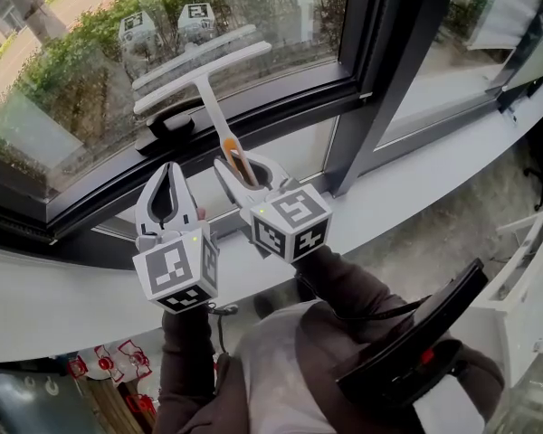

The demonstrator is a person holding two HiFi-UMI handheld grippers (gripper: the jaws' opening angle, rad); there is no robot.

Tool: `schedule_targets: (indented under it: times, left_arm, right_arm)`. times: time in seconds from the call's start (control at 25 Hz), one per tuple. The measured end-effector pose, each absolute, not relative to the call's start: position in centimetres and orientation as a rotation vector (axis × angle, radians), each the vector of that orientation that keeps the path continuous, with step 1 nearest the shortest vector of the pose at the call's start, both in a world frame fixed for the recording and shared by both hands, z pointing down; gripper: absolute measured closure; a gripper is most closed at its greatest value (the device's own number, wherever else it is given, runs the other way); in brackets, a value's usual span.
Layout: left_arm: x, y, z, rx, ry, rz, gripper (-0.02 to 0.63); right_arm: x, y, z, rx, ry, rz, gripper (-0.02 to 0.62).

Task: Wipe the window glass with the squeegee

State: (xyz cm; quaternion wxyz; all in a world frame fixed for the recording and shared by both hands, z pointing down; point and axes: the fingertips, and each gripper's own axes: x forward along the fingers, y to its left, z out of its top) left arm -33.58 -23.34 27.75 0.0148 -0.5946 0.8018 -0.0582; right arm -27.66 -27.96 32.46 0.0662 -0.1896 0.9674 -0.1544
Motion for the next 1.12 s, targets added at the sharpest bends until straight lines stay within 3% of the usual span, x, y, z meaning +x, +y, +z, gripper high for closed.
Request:
schedule_targets:
  times: [1.12]
  left_arm:
    - [-32.8,-23.5,28.0,-1.844,2.509,-0.184,0.604]
  right_arm:
    - [-27.6,-27.6,34.0,-0.466,2.925,-0.645,0.541]
